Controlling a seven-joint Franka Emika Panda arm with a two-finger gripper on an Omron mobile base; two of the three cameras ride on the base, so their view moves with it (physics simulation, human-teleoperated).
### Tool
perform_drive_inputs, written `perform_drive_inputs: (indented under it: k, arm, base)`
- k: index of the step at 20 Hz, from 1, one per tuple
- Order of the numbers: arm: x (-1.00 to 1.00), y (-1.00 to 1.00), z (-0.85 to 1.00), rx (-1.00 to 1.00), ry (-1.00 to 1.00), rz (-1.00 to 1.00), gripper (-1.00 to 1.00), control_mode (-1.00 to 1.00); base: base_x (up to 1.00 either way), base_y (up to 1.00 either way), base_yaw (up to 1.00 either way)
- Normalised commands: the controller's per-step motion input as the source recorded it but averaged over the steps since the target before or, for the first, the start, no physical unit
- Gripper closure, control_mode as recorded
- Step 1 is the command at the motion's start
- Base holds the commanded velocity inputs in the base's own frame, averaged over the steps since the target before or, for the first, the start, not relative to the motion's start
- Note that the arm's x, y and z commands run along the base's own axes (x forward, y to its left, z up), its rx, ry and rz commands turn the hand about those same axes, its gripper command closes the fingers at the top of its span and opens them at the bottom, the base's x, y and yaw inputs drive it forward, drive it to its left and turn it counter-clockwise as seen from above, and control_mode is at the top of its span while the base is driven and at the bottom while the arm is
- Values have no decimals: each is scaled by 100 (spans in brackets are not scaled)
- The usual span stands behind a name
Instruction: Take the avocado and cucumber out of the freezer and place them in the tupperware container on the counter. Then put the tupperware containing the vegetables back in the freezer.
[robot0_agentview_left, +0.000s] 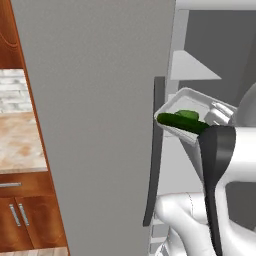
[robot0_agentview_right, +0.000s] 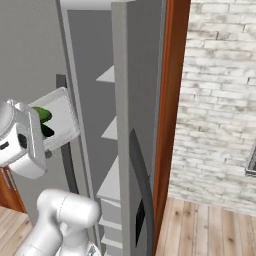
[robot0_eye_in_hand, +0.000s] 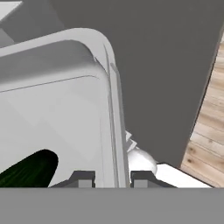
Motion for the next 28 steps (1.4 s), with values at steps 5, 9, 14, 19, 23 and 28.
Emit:
perform_drive_inputs:
  k: [5, 9, 14, 19, 23, 28]
  arm:
    - [0, -21, 24, 18, -4, -39, 100, -100]
    - [13, -19, 25, 24, -7, -36, 100, -100]
    - [57, 0, 8, 18, -10, -31, 100, -100]
    - [86, 0, 0, 11, -6, -23, 100, -100]
    - [82, -8, 1, 10, -8, -13, 100, -100]
    - [71, -20, 5, 10, -13, -1, 100, -100]
  base:
    - [0, 0, 0]
    - [0, 0, 0]
    - [0, 0, 0]
    - [0, 0, 0]
    - [0, 0, 0]
    - [0, 0, 0]
